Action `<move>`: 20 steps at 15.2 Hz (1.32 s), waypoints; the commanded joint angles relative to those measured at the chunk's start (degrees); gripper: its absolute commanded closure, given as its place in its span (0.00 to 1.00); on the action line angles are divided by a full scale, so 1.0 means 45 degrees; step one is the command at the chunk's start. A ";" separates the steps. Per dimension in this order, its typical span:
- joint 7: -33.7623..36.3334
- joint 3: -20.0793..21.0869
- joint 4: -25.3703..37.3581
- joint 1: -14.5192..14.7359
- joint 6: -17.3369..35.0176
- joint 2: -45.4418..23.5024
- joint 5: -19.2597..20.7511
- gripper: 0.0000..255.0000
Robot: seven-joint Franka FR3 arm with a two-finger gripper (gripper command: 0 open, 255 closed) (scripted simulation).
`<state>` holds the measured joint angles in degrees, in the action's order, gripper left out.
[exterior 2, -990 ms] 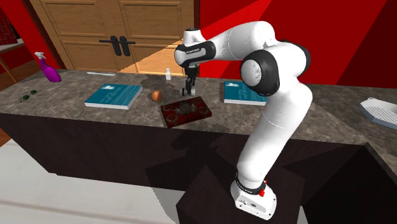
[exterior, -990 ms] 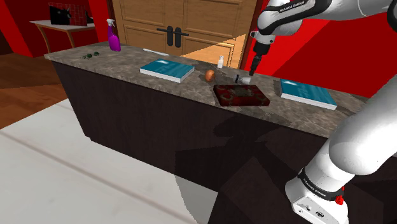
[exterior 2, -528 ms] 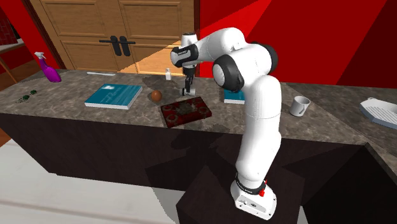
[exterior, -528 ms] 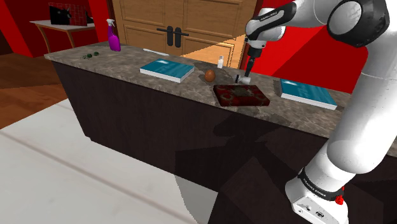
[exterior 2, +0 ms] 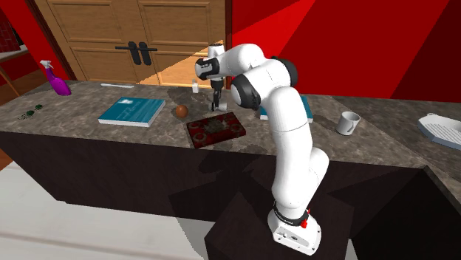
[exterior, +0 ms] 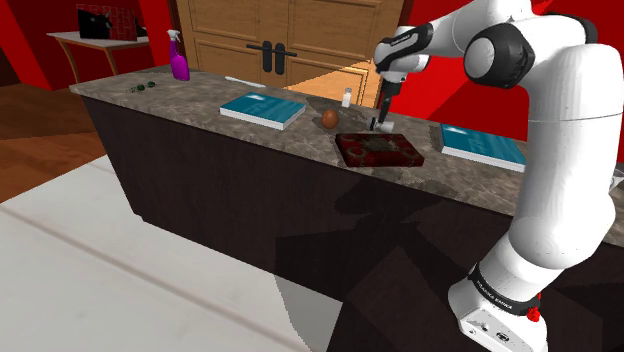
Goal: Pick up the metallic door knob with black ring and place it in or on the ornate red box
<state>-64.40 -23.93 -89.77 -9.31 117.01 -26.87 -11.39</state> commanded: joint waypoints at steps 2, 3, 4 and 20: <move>-0.0121 0.0073 -0.0005 -0.0097 0.0335 -0.0347 -0.0144 0.00; -0.0142 0.0092 -0.0072 -0.0107 0.0468 -0.0419 -0.0178 0.00; -0.0163 0.0112 -0.0135 -0.0118 0.0600 -0.0492 -0.0213 0.00; -0.0198 0.0144 -0.0228 -0.0138 0.0804 -0.0612 -0.0269 1.00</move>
<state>-65.29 -23.28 -90.80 -9.93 120.64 -29.62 -12.60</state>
